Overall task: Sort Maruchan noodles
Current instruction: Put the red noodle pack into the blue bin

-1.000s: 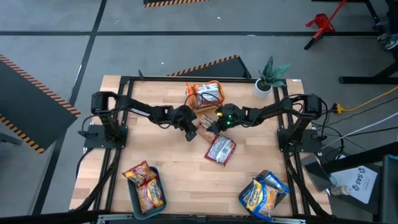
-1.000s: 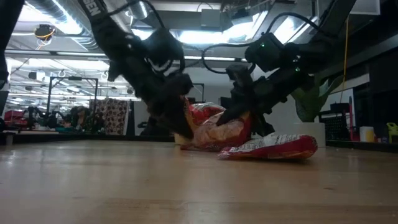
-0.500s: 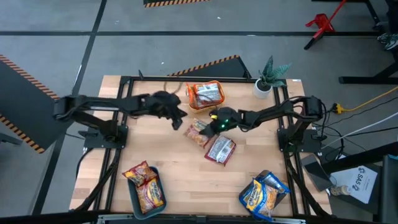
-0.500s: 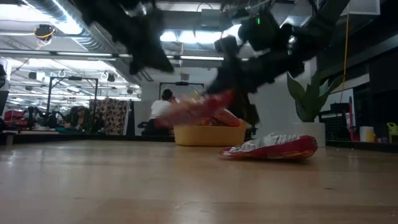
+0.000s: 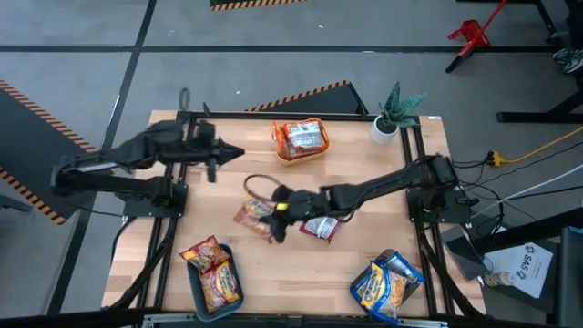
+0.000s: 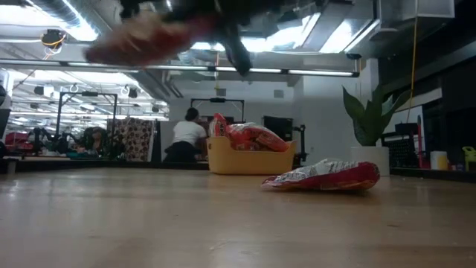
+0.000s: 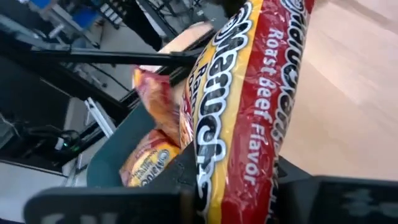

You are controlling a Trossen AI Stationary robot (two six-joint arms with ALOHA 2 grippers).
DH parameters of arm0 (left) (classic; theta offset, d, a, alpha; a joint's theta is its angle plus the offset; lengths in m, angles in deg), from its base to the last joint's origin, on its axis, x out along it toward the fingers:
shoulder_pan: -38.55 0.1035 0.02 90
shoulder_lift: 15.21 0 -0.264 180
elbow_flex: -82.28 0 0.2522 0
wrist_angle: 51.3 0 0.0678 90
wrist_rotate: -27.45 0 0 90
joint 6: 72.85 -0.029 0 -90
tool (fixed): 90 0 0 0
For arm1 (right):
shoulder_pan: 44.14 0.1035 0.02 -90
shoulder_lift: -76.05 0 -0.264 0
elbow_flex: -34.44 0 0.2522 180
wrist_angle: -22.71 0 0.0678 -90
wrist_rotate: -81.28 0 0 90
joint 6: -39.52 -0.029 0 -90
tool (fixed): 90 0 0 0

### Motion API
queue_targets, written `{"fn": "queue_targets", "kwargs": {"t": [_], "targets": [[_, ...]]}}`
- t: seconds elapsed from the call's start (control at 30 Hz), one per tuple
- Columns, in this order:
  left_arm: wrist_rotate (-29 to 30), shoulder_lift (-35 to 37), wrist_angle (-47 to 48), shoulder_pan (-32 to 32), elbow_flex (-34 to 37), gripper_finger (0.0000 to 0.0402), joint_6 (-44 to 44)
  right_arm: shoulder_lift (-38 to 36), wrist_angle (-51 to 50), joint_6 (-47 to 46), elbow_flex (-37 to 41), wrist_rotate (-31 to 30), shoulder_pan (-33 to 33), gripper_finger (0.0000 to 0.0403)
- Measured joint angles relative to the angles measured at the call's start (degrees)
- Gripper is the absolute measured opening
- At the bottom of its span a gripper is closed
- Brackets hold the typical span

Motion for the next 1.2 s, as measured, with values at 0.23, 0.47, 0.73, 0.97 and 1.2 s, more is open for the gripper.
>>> {"fn": "queue_targets", "kwargs": {"t": [0.23,0.47,0.73,0.97,1.2], "targets": [[1.51,9.33,2.45,-0.03,-0.04,0.0000,1.18,10.72,-2.99,3.96,-16.13,-2.64,4.50,0.0060],[8.48,14.72,4.44,0.00,-0.06,0.0000,1.47,18.63,-1.62,4.21,-24.71,-5.96,9.60,0.0060],[10.79,15.94,4.55,0.00,-0.07,0.0000,1.62,25.20,5.66,-5.05,-27.86,-24.56,16.27,0.0060],[10.84,15.98,4.48,0.00,-0.07,0.0000,1.64,35.65,13.27,-7.58,-38.78,-28.52,17.44,0.0060],[10.66,16.05,4.30,0.00,-0.07,0.0000,2.87,43.84,4.80,-6.21,-54.20,-26.22,17.38,0.0060]]}}
